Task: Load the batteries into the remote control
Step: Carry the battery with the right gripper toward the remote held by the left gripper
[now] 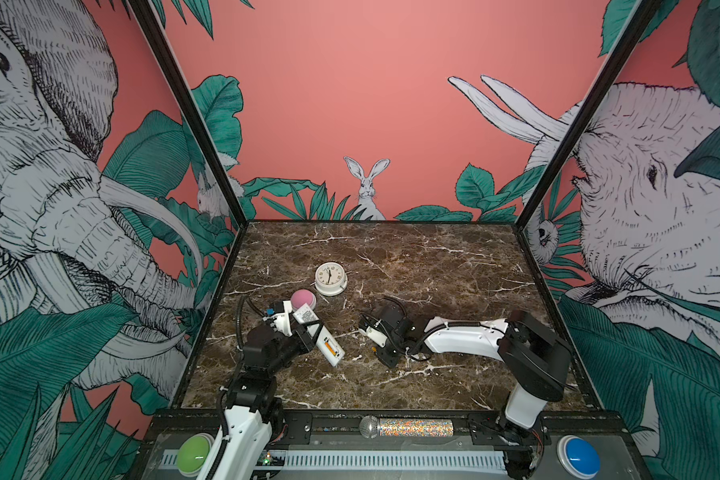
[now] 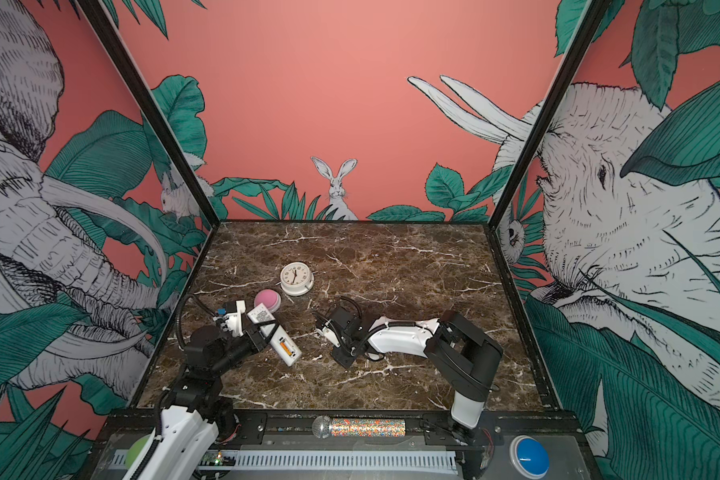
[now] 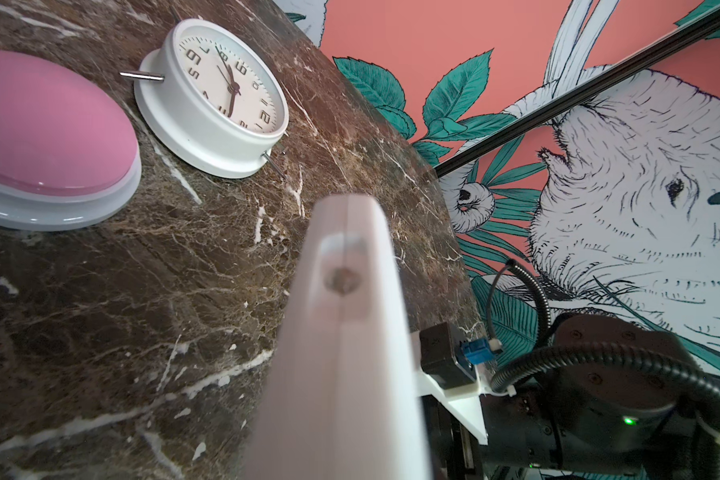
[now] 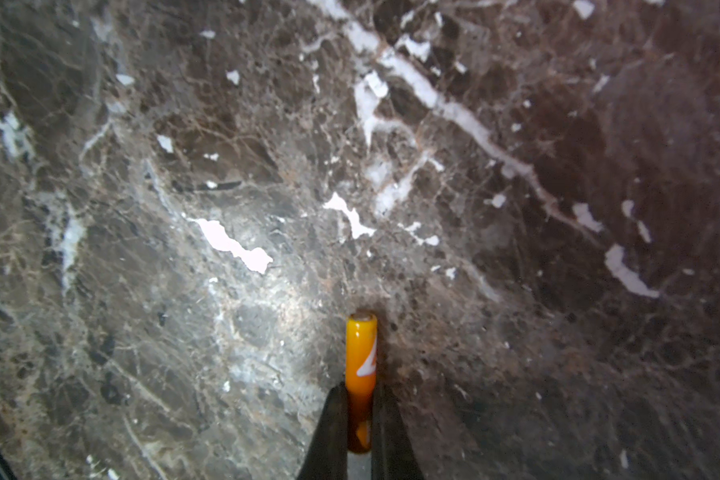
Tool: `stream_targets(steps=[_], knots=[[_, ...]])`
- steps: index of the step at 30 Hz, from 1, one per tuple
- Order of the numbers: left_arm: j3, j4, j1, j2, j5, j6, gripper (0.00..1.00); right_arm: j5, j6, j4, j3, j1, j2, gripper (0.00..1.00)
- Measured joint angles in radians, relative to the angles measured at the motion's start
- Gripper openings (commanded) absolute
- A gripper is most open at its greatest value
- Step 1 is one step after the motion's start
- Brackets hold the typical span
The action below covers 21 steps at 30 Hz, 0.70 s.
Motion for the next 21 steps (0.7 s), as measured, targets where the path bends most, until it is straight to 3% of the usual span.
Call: stream_targets(steps=[21], knots=[[-0.016, 0.016, 0.0, -0.008, 0.006, 0.0, 0.0, 0.113, 0.006, -0.044, -0.003, 0.047, -0.018, 0.19]])
